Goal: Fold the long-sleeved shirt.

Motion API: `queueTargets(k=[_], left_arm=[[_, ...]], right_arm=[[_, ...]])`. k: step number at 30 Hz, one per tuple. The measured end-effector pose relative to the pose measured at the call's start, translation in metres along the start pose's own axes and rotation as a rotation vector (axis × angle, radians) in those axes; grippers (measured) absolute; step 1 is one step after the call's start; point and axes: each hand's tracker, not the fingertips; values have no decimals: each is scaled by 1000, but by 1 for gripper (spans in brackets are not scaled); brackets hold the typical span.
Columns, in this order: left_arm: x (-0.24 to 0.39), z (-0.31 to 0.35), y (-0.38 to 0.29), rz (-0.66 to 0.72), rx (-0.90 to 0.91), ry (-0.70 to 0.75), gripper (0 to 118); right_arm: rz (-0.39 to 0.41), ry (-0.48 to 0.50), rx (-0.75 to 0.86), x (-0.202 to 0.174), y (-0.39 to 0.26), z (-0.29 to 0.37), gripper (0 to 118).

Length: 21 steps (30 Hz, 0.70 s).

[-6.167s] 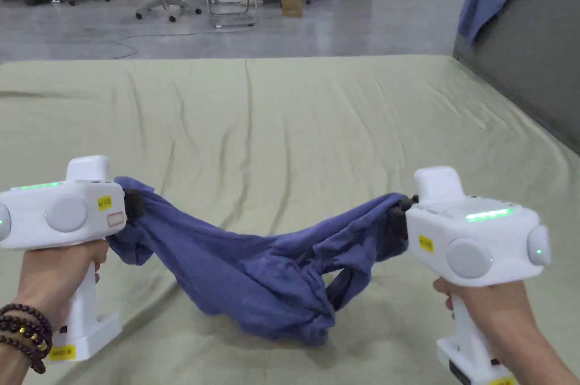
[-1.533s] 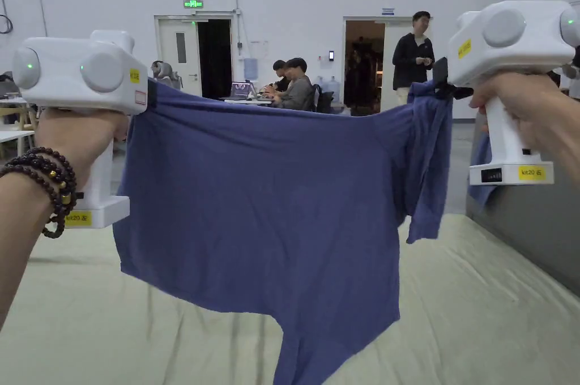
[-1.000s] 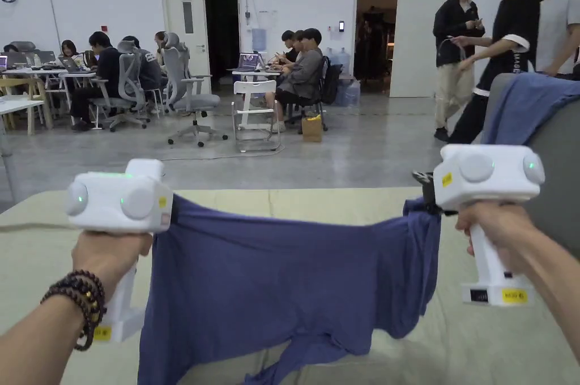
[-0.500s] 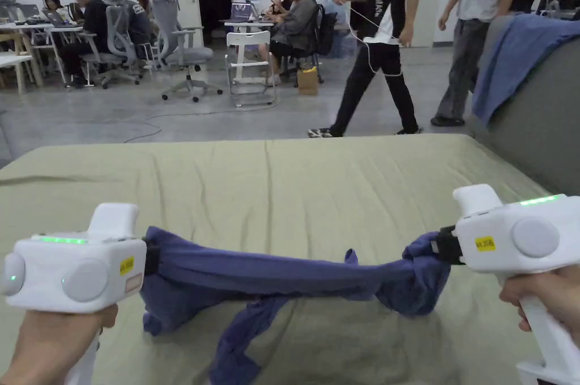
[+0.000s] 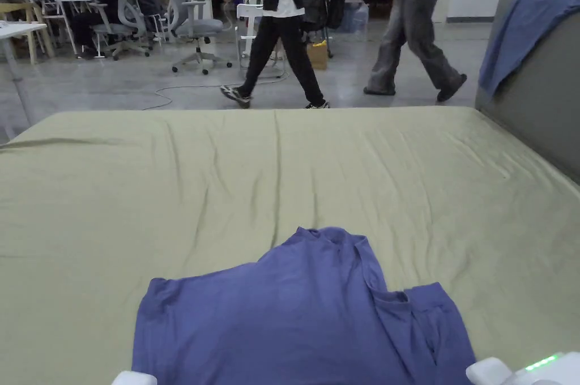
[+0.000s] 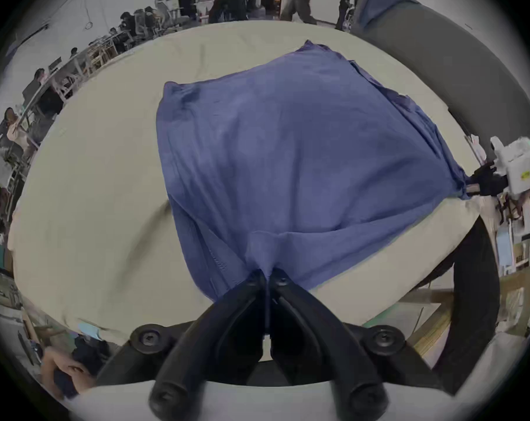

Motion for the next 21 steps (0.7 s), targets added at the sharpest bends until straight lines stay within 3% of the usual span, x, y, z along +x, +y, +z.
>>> queueTargets(k=[1, 2, 3, 4, 5, 7, 8, 9, 10, 11, 12, 13, 15, 17, 19, 20, 21], left_arm=[[-5, 3, 4, 31, 17, -22, 6], [-10, 7, 9, 46, 31, -31, 28], [-10, 14, 12, 47, 52, -44, 85], [-14, 20, 17, 39, 76, -59, 118], [-17, 25, 21, 30, 92, -60, 116], [-12, 44, 28, 24, 159, -78, 115], [-10, 48, 32, 33, 145, -72, 112], [-9, 51, 38, 51, 145, -49, 81], [-9, 54, 44, 70, 166, -6, 27], [-13, 56, 54, 50, 202, 17, 0], [-13, 53, 62, 31, 203, 45, 0], [-16, 51, 70, 45, 220, 60, 0], [-20, 53, 85, 47, 216, 64, 0], [-32, 50, 107, 80, 262, 112, 6], [-50, 39, 131, 104, 298, 139, 24], [-60, 28, 146, 118, 282, 161, 66], [-69, 16, 158, 123, 263, 172, 116]], right_arm=[[-28, 0, 14, 0, 2, 8, 7], [-67, -4, 45, 2, 4, 16, 27], [-70, -22, 81, 3, 6, 24, 75], [-75, -21, 115, 4, 7, 33, 108], [-67, -51, 146, 4, 9, 43, 118], [-63, -72, 239, 5, 14, 63, 118], [-74, -88, 254, 6, 18, 70, 114], [-93, -94, 251, 7, 22, 74, 79], [-96, -102, 271, 5, 25, 80, 19], [-84, -104, 291, 3, 28, 83, 0], [-78, -143, 296, 1, 31, 81, 0], [-99, -116, 320, 2, 30, 79, 0], [-68, -83, 313, 3, 30, 80, 0], [-73, -57, 311, 5, 38, 76, 0], [-68, -47, 305, 9, 40, 70, 0], [-62, -43, 297, 12, 41, 66, 0], [-56, -43, 286, 8, 48, 61, 0]])
